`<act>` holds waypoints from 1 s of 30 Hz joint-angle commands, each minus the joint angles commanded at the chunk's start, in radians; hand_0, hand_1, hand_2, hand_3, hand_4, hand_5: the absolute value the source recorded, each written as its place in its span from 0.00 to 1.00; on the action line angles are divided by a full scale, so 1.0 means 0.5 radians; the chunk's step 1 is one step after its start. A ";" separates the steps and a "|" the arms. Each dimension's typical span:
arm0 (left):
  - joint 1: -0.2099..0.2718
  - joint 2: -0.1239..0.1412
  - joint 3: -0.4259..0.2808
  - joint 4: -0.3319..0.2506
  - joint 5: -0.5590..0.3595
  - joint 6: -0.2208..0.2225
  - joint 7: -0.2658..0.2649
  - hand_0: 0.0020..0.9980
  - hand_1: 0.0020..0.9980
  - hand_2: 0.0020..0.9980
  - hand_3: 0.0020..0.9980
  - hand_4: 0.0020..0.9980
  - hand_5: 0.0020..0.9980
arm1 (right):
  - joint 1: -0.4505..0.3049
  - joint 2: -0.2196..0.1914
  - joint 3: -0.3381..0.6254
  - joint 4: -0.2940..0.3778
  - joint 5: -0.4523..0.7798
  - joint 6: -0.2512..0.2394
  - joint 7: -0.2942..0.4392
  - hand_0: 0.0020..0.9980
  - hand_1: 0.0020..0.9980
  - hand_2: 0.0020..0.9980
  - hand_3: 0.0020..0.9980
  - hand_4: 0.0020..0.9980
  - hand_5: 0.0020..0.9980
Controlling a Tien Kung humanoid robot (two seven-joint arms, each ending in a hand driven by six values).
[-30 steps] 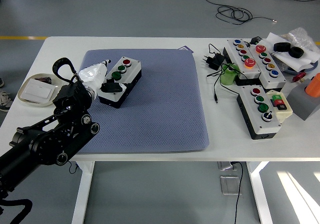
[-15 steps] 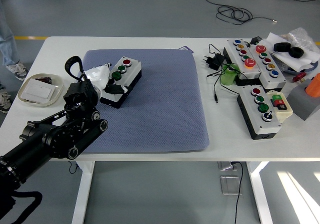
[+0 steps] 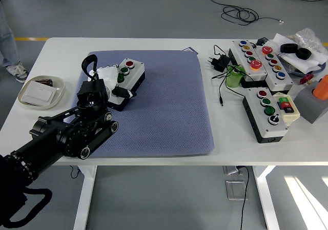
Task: Pick up the button,place it on the desk,press the button,press the button
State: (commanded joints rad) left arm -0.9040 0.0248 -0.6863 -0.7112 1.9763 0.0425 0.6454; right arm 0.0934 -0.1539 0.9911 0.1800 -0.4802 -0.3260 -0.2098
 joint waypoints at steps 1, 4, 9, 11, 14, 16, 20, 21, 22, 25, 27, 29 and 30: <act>-0.005 -0.002 0.005 0.018 -0.006 -0.001 0.000 0.76 0.95 1.00 1.00 0.97 0.47 | -0.001 -0.001 0.000 0.000 -0.001 0.000 0.000 0.79 0.80 0.82 0.75 0.41 0.48; -0.019 -0.005 0.028 0.058 -0.025 -0.009 0.000 0.68 0.87 0.97 1.00 0.97 0.43 | -0.004 -0.003 0.002 0.000 -0.007 0.000 -0.001 0.79 0.80 0.82 0.75 0.41 0.48; -0.038 -0.010 0.046 0.105 -0.018 -0.024 0.000 0.62 0.78 0.86 1.00 0.91 0.29 | -0.006 -0.005 0.004 0.000 -0.016 -0.001 -0.001 0.79 0.80 0.82 0.75 0.41 0.48; -0.044 -0.006 0.048 0.110 -0.001 -0.017 0.000 0.62 0.78 0.86 1.00 0.91 0.29 | -0.005 -0.005 0.005 0.000 -0.016 -0.001 0.000 0.79 0.80 0.82 0.75 0.41 0.48; -0.051 -0.002 0.050 0.112 0.027 -0.017 0.000 0.56 0.66 0.74 1.00 0.80 0.13 | -0.004 -0.005 0.009 0.000 -0.018 -0.001 0.000 0.79 0.80 0.82 0.75 0.41 0.48; -0.054 -0.001 0.052 0.112 0.036 -0.019 0.000 0.56 0.66 0.74 1.00 0.80 0.13 | -0.003 -0.006 0.009 0.000 -0.017 -0.001 0.000 0.79 0.80 0.82 0.75 0.41 0.48; -0.055 0.005 0.063 0.114 0.048 -0.009 0.000 0.54 0.62 0.67 1.00 0.74 0.07 | -0.001 -0.005 0.010 0.000 -0.014 -0.001 0.002 0.79 0.80 0.82 0.75 0.41 0.48; -0.053 0.008 0.067 0.115 0.049 -0.006 0.000 0.54 0.62 0.67 1.00 0.74 0.07 | 0.000 -0.005 0.010 0.000 -0.012 -0.001 0.002 0.79 0.80 0.82 0.75 0.41 0.48; -0.053 0.009 0.068 0.115 0.049 -0.005 0.000 0.54 0.62 0.67 1.00 0.74 0.07 | 0.000 -0.005 0.009 0.000 -0.012 -0.001 0.002 0.79 0.80 0.82 0.75 0.41 0.48; -0.051 0.015 0.076 0.118 0.050 0.000 0.000 0.54 0.62 0.67 1.00 0.74 0.07 | 0.002 -0.005 0.011 0.000 -0.011 -0.001 0.003 0.79 0.80 0.82 0.75 0.41 0.48; -0.050 0.017 0.081 0.120 0.060 -0.003 0.000 0.50 0.54 0.59 0.98 0.69 0.01 | 0.004 -0.004 0.013 0.000 -0.011 -0.002 0.003 0.79 0.80 0.82 0.75 0.41 0.48; -0.050 0.018 0.088 0.131 0.074 0.001 0.000 0.50 0.54 0.59 0.98 0.69 0.01 | 0.007 -0.004 0.011 0.000 -0.009 -0.001 0.004 0.79 0.80 0.82 0.75 0.41 0.48; -0.051 0.018 0.090 0.133 0.076 0.001 0.000 0.50 0.54 0.59 0.98 0.69 0.01 | 0.007 -0.005 0.011 0.000 -0.010 -0.001 0.004 0.79 0.80 0.82 0.75 0.41 0.48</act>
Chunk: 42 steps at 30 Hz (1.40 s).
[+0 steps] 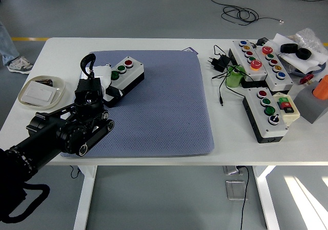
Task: Pick up the button,place it on the desk,press the button,press the button
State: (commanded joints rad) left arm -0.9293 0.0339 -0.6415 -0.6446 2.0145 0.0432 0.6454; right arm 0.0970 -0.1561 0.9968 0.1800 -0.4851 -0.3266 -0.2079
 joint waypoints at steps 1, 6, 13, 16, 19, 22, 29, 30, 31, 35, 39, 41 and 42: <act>-0.002 0.002 0.003 0.007 0.003 -0.003 0.000 0.50 0.54 0.59 0.98 0.69 0.01 | 0.002 0.000 -0.001 0.000 0.001 0.000 0.000 0.79 0.80 0.82 0.75 0.41 0.48; -0.001 0.011 0.013 0.015 0.026 0.000 0.000 0.45 0.48 0.51 0.94 0.64 0.00 | 0.004 -0.002 -0.001 0.000 0.001 0.001 0.001 0.79 0.80 0.82 0.75 0.41 0.48; 0.017 0.025 0.007 0.009 0.073 0.024 -0.005 0.33 0.35 0.36 0.79 0.55 0.00 | 0.004 -0.001 0.002 0.000 0.001 0.000 0.002 0.79 0.80 0.82 0.75 0.41 0.48; 0.025 0.033 -0.003 -0.010 0.091 0.065 -0.039 0.27 0.24 0.26 0.59 0.53 0.00 | 0.005 0.000 0.005 0.000 -0.003 -0.001 0.000 0.79 0.80 0.82 0.75 0.41 0.48; 0.032 0.043 -0.016 -0.030 0.099 0.104 -0.088 0.27 0.24 0.26 0.59 0.53 0.00 | 0.006 0.001 0.005 0.000 -0.001 -0.001 0.000 0.79 0.80 0.82 0.75 0.41 0.48; 0.044 0.061 -0.027 -0.063 0.083 0.170 -0.212 0.25 0.22 0.23 0.41 0.45 0.00 | 0.006 0.001 0.004 0.000 0.000 -0.001 -0.001 0.79 0.80 0.82 0.75 0.41 0.48; 0.075 0.110 -0.049 -0.117 0.008 0.340 -0.613 0.22 0.20 0.20 0.36 0.39 0.00 | 0.008 0.003 0.004 0.000 0.004 -0.001 -0.001 0.79 0.80 0.82 0.75 0.41 0.48; 0.077 0.113 -0.051 -0.120 0.002 0.342 -0.649 0.22 0.20 0.20 0.36 0.39 0.00 | 0.008 0.003 0.003 0.000 0.004 -0.001 -0.001 0.79 0.80 0.82 0.75 0.41 0.48; 0.078 0.119 -0.055 -0.125 -0.008 0.343 -0.678 0.22 0.20 0.20 0.36 0.39 0.00 | 0.008 0.003 0.003 0.000 0.005 -0.002 -0.001 0.79 0.80 0.82 0.75 0.41 0.48; 0.080 0.162 -0.083 -0.146 -0.060 0.328 -0.929 0.22 0.20 0.20 0.35 0.38 0.00 | 0.009 0.003 0.005 0.000 0.004 -0.002 -0.002 0.79 0.80 0.82 0.75 0.41 0.48; 0.080 0.209 -0.129 -0.154 -0.049 0.243 -1.224 0.23 0.20 0.20 0.33 0.36 0.00 | 0.008 0.005 0.005 0.000 0.005 -0.003 -0.003 0.79 0.80 0.82 0.75 0.41 0.48; 0.083 0.233 -0.143 -0.171 -0.020 0.199 -1.368 0.23 0.20 0.20 0.33 0.36 0.00 | 0.007 0.006 0.006 0.000 0.002 -0.003 -0.005 0.79 0.80 0.82 0.75 0.41 0.48; 0.085 0.249 -0.148 -0.187 0.018 0.167 -1.454 0.23 0.20 0.20 0.33 0.36 0.00 | 0.005 0.006 0.007 0.000 0.001 -0.004 -0.006 0.79 0.80 0.82 0.75 0.41 0.48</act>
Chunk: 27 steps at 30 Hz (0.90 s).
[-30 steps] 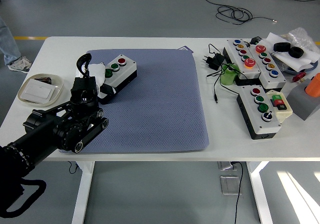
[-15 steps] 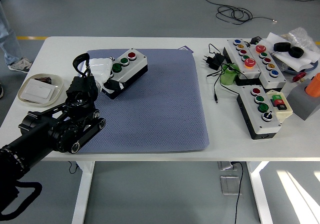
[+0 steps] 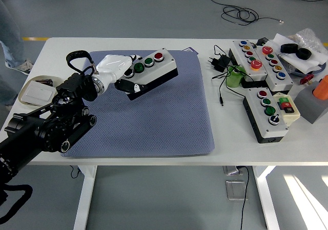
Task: Pick up the button,place it on the desk,press the button,press the button
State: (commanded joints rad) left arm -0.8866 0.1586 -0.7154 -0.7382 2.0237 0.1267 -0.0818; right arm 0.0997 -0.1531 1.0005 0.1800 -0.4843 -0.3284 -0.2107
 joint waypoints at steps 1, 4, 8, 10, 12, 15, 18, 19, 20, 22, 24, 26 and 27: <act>0.003 0.020 0.009 -0.023 0.037 -0.015 -0.068 0.23 0.20 0.20 0.33 0.36 0.00 | -0.001 0.000 0.000 0.000 0.000 0.000 -0.001 0.79 0.80 0.82 0.75 0.41 0.48; 0.009 0.064 0.039 -0.079 0.154 -0.037 -0.193 0.24 0.21 0.20 0.31 0.34 0.00 | -0.006 0.000 -0.001 0.000 0.003 0.000 0.000 0.79 0.80 0.82 0.75 0.41 0.48; 0.021 0.101 0.074 -0.127 0.279 -0.046 -0.214 0.25 0.21 0.21 0.31 0.34 0.00 | -0.010 0.001 -0.001 0.000 -0.002 -0.001 -0.004 0.79 0.80 0.82 0.75 0.41 0.48; 0.030 0.123 0.112 -0.149 0.341 -0.051 -0.214 0.25 0.21 0.21 0.31 0.34 0.00 | -0.013 0.002 -0.003 0.000 0.002 -0.002 -0.004 0.79 0.80 0.82 0.75 0.41 0.48; 0.036 0.126 0.119 -0.149 0.351 -0.055 -0.209 0.25 0.21 0.21 0.31 0.34 0.00 | -0.015 0.002 -0.004 0.000 0.002 -0.002 -0.005 0.79 0.80 0.82 0.75 0.41 0.48; 0.044 0.123 0.128 -0.135 0.351 -0.078 -0.200 0.25 0.21 0.21 0.32 0.34 0.00 | -0.016 0.005 -0.004 0.000 -0.002 -0.003 -0.009 0.79 0.80 0.82 0.75 0.41 0.48; 0.048 0.126 0.146 -0.127 0.345 -0.099 -0.209 0.25 0.21 0.21 0.32 0.34 0.00 | -0.017 0.006 -0.010 0.000 0.000 -0.003 -0.010 0.79 0.80 0.82 0.75 0.41 0.48; 0.047 0.128 0.154 -0.126 0.341 -0.102 -0.214 0.25 0.21 0.21 0.32 0.34 0.00 | -0.017 0.006 -0.011 0.000 0.002 -0.003 -0.009 0.79 0.80 0.82 0.75 0.41 0.48; 0.046 0.129 0.167 -0.124 0.331 -0.107 -0.221 0.26 0.22 0.21 0.32 0.33 0.00 | -0.018 0.006 -0.010 0.000 0.001 -0.003 -0.010 0.79 0.80 0.82 0.75 0.41 0.48; 0.046 0.130 0.171 -0.123 0.328 -0.108 -0.223 0.26 0.22 0.21 0.32 0.33 0.00 | -0.018 0.006 -0.010 0.000 0.000 -0.003 -0.010 0.79 0.80 0.82 0.75 0.41 0.48; 0.044 0.130 0.188 -0.113 0.315 -0.095 -0.241 0.26 0.22 0.21 0.32 0.33 0.00 | -0.019 0.006 -0.012 0.000 -0.001 -0.003 -0.010 0.79 0.80 0.82 0.75 0.41 0.48; 0.043 0.130 0.192 -0.110 0.313 -0.092 -0.245 0.27 0.22 0.22 0.32 0.33 0.00 | -0.019 0.006 -0.012 0.000 -0.001 -0.003 -0.010 0.79 0.80 0.82 0.75 0.41 0.48; 0.042 0.132 0.202 -0.109 0.307 -0.084 -0.258 0.27 0.22 0.22 0.32 0.33 0.00 | -0.019 0.006 -0.013 0.000 0.000 -0.002 -0.009 0.79 0.80 0.82 0.75 0.41 0.48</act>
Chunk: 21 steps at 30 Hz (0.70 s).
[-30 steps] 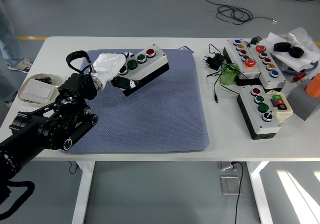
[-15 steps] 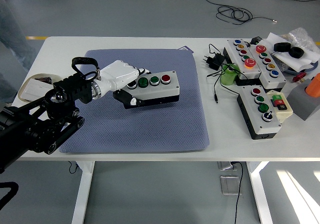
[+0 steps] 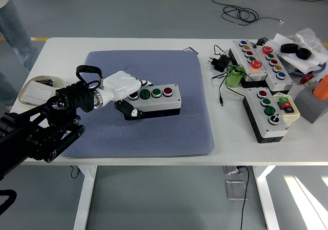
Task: Pick up the button,place it on the desk,press the button,press the button
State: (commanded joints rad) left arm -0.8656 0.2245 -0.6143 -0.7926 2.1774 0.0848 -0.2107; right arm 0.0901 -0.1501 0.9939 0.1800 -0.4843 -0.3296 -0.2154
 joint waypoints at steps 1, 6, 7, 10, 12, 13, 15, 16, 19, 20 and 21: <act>-0.001 0.001 0.004 0.000 -0.003 0.005 -0.007 0.27 0.22 0.22 0.32 0.33 0.00 | 0.001 0.000 0.000 0.000 0.001 0.000 0.000 0.79 0.80 0.82 0.75 0.41 0.48; -0.001 0.000 0.008 0.001 -0.004 0.016 -0.016 0.27 0.24 0.24 0.32 0.34 0.00 | 0.002 0.000 -0.001 0.000 0.003 0.001 0.002 0.79 0.80 0.82 0.75 0.41 0.48; -0.002 -0.001 0.008 0.002 -0.004 0.016 -0.015 0.27 0.24 0.24 0.32 0.34 0.00 | 0.003 0.000 -0.001 0.000 0.004 0.001 0.002 0.79 0.80 0.82 0.75 0.41 0.48; -0.004 0.000 0.007 0.005 0.000 0.016 -0.006 0.27 0.24 0.24 0.32 0.34 0.00 | 0.006 0.001 -0.003 0.000 0.008 0.002 0.003 0.79 0.80 0.82 0.75 0.41 0.48; -0.006 0.001 0.006 0.013 0.001 0.022 -0.001 0.29 0.29 0.29 0.39 0.39 0.00 | 0.009 0.000 -0.002 0.000 0.009 0.002 0.004 0.79 0.80 0.82 0.75 0.41 0.48; -0.007 0.001 0.006 0.014 0.001 0.023 -0.001 0.29 0.29 0.29 0.39 0.39 0.00 | 0.009 0.000 -0.002 0.000 0.008 0.002 0.004 0.79 0.80 0.82 0.75 0.41 0.48; -0.008 0.002 0.002 0.017 0.007 0.028 0.003 0.29 0.29 0.29 0.39 0.39 0.00 | 0.011 -0.001 -0.004 0.000 0.011 0.003 0.006 0.79 0.80 0.82 0.75 0.41 0.48; -0.008 0.003 0.000 0.016 0.009 0.030 0.004 0.29 0.29 0.29 0.39 0.39 0.00 | 0.012 -0.001 -0.005 0.000 0.012 0.003 0.006 0.79 0.80 0.82 0.75 0.41 0.48; -0.009 0.006 -0.004 0.015 0.020 0.014 0.006 0.39 0.38 0.38 0.48 0.40 0.00 | 0.013 -0.001 -0.003 0.000 0.010 0.003 0.007 0.79 0.80 0.82 0.75 0.41 0.48; -0.009 0.006 -0.004 0.015 0.021 0.011 0.006 0.39 0.38 0.38 0.48 0.40 0.00 | 0.013 -0.001 -0.003 0.000 0.010 0.003 0.007 0.79 0.80 0.82 0.75 0.41 0.48; -0.009 0.006 -0.004 0.015 0.023 0.009 0.005 0.39 0.38 0.38 0.48 0.40 0.00 | 0.013 -0.001 -0.003 0.000 0.010 0.003 0.007 0.79 0.80 0.82 0.75 0.41 0.48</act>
State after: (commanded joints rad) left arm -0.8701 0.2276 -0.6164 -0.7849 2.1887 0.0895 -0.2080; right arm 0.0968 -0.1508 0.9925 0.1800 -0.4792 -0.3278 -0.2120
